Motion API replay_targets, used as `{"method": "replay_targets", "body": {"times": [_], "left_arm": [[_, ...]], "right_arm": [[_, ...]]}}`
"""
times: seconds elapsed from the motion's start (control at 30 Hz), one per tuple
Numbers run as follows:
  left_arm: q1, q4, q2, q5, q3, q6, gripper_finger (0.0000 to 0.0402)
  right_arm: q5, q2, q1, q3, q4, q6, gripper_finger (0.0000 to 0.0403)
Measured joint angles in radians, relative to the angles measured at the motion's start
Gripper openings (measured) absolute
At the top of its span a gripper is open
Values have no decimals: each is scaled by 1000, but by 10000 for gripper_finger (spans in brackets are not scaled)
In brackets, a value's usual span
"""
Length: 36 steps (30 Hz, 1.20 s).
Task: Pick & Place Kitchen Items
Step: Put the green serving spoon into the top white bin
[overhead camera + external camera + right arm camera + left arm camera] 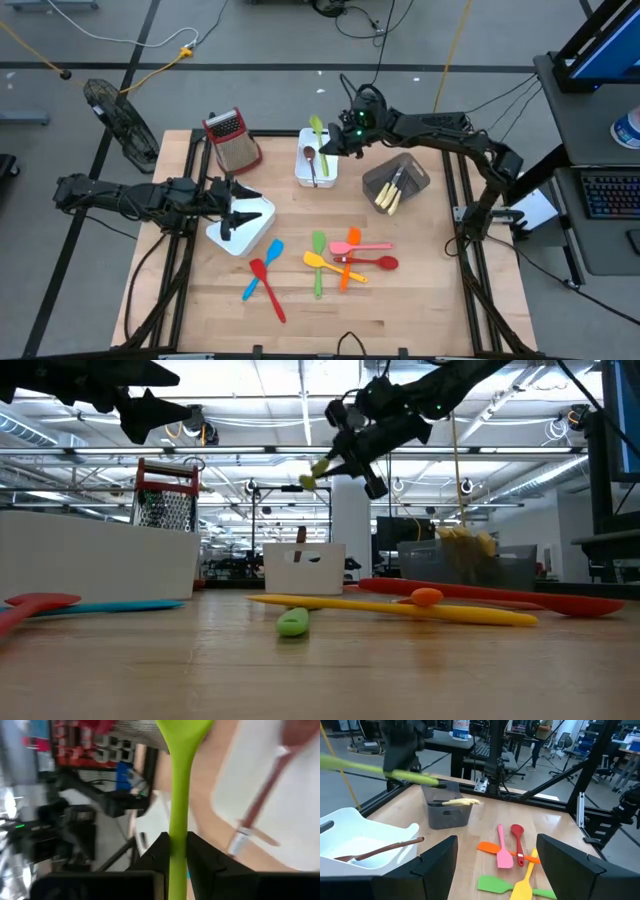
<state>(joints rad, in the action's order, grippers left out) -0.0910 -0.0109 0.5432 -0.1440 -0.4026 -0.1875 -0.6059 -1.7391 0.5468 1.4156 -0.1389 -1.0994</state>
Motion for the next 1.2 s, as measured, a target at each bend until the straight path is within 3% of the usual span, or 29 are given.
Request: {"method": "replay_targets", "body": {"times": [0.47, 0.87, 1.2], "left_arm": [[0, 0, 0, -16, 0, 0, 274], [0, 0, 0, -16, 0, -2, 274], [0, 0, 0, -16, 0, -4, 274]], "right_arm": [[-29, -101, 13, 13, -85, -2, 33], [-129, -179, 22, 13, -53, -92, 50], [-126, -194, 42, 11, 31, -93, 61]]}}
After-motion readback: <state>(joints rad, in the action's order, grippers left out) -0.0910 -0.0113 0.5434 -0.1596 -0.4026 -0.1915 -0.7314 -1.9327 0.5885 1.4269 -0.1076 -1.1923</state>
